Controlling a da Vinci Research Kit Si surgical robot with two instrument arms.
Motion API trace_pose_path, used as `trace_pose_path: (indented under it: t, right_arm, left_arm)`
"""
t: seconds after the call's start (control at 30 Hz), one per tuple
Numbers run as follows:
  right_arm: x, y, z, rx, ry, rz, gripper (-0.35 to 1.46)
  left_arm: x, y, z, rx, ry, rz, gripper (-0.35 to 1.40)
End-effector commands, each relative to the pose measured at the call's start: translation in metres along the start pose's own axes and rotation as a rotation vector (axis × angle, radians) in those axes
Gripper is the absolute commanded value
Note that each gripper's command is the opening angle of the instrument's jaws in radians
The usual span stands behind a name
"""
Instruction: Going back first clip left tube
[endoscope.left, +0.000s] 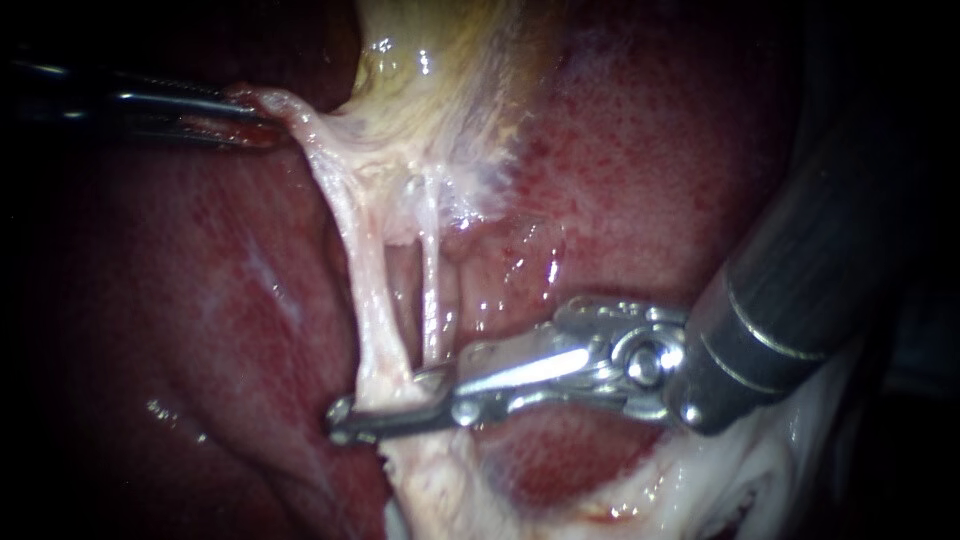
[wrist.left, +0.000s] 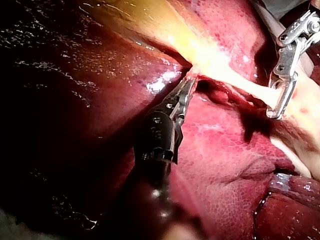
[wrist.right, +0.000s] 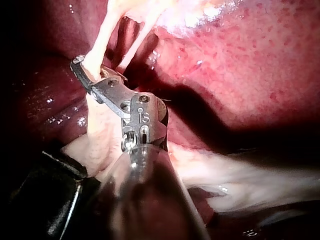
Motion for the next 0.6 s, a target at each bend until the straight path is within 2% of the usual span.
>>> trace_pose_path:
  t: [0.03, 0.13, 0.17, 0.2, 0.27, 0.33, 0.47, 0.57, 0.6]
  right_arm:
    - [0.0000, 0.0002, 0.0003, 0.017, -0.010, -0.062, -0.07]
    - [0.0000, 0.0010, 0.0010, 0.003, -0.003, -0.123, 0.31]
    - [0.0000, 0.0013, 0.0012, -0.005, 0.001, -0.131, 0.36]
    - [0.0000, 0.0015, 0.0013, -0.011, 0.004, -0.144, 0.38]
    - [-0.0001, 0.0023, 0.0012, -0.055, 0.020, -0.204, 0.41]
    - [-0.0001, 0.0030, 0.0007, -0.101, 0.027, -0.225, 0.44]
    - [0.0000, 0.0040, -0.0005, -0.200, 0.004, -0.331, 0.48]
    - [-0.0002, 0.0042, -0.0014, -0.300, -0.009, -0.424, 0.49]
    - [-0.0002, 0.0041, -0.0017, -0.311, -0.011, -0.435, 0.50]
  left_arm:
    - [0.0000, 0.0000, 0.0000, 0.000, 0.000, 0.000, -0.35]
    - [0.0000, 0.0000, 0.0000, 0.001, 0.000, 0.000, -0.35]
    - [0.0000, 0.0001, 0.0000, 0.001, 0.000, 0.000, -0.35]
    - [0.0000, 0.0001, 0.0000, 0.001, 0.000, 0.000, -0.35]
    - [0.0000, 0.0001, 0.0000, 0.001, 0.001, -0.001, -0.35]
    - [0.0000, 0.0001, 0.0000, 0.001, 0.001, -0.001, -0.35]
    - [0.0001, 0.0001, 0.0000, 0.001, 0.001, -0.001, -0.35]
    - [0.0000, 0.0001, -0.0001, 0.001, 0.000, -0.001, -0.35]
    - [0.0000, 0.0001, -0.0001, 0.001, 0.000, -0.001, -0.35]
